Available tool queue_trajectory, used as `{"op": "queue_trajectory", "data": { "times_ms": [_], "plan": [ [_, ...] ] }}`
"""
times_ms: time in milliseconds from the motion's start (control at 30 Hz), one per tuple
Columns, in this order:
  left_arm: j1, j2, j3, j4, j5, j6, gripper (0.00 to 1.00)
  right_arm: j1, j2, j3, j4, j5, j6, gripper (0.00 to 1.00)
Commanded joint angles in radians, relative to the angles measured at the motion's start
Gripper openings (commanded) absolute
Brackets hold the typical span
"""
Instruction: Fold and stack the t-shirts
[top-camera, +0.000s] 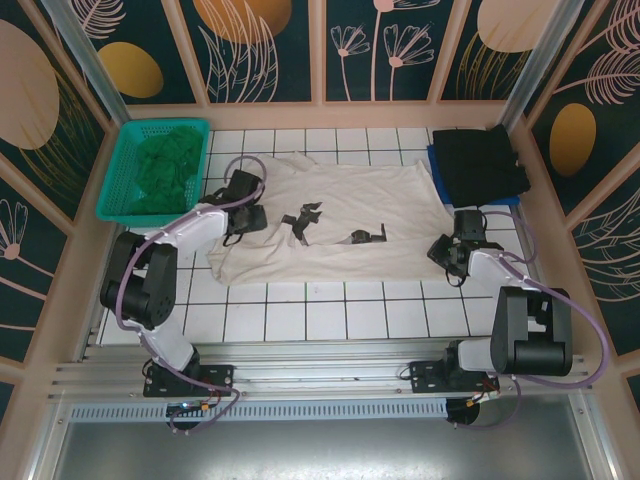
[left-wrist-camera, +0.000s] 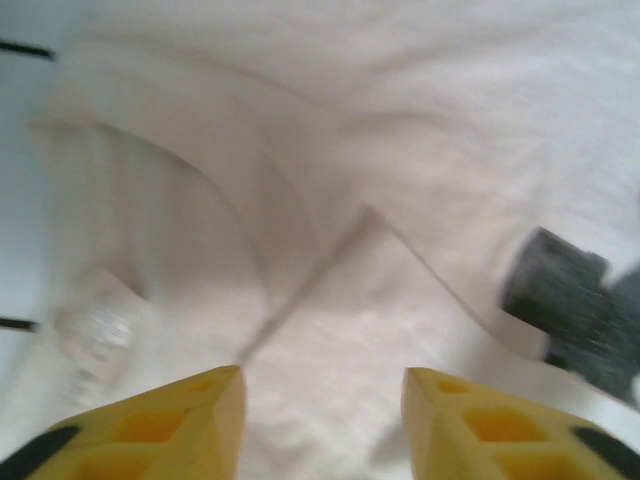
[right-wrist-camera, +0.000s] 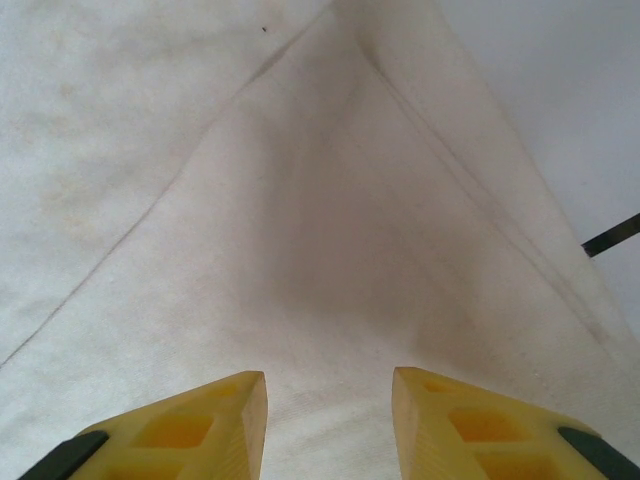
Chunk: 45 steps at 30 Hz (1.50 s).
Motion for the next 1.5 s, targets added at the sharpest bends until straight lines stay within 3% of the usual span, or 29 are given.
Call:
{"op": "queue_trajectory", "data": {
  "times_ms": [0,267,500,800,1133,1333,1467],
  "plan": [
    [-0.014,0.064,0.046,0.002,0.014,0.035,0.4,-0.009,0.014,-0.005,0.02,-0.018,-0.017,0.38],
    [-0.012,0.241,0.202,0.004,0.06,0.09,0.4,-0.009,0.005,-0.011,0.008,-0.001,-0.015,0.38],
    [-0.011,0.314,0.244,-0.04,-0.003,0.098,0.37,-0.008,-0.001,-0.013,0.002,0.003,-0.016,0.38],
    [-0.011,0.283,0.275,-0.092,-0.031,0.107,0.0,-0.01,-0.008,-0.019,0.002,0.006,-0.018,0.38],
    [-0.011,0.089,0.247,-0.215,-0.189,0.103,0.0,-0.01,-0.021,-0.021,0.003,0.006,-0.018,0.38],
    [0.01,0.152,0.258,-0.264,-0.298,0.071,0.01,-0.01,-0.02,-0.024,0.004,0.001,-0.018,0.38],
    [0.017,0.21,0.311,-0.322,-0.353,0.038,0.29,-0.01,-0.03,-0.024,-0.002,0.003,-0.021,0.38]
  ]
}}
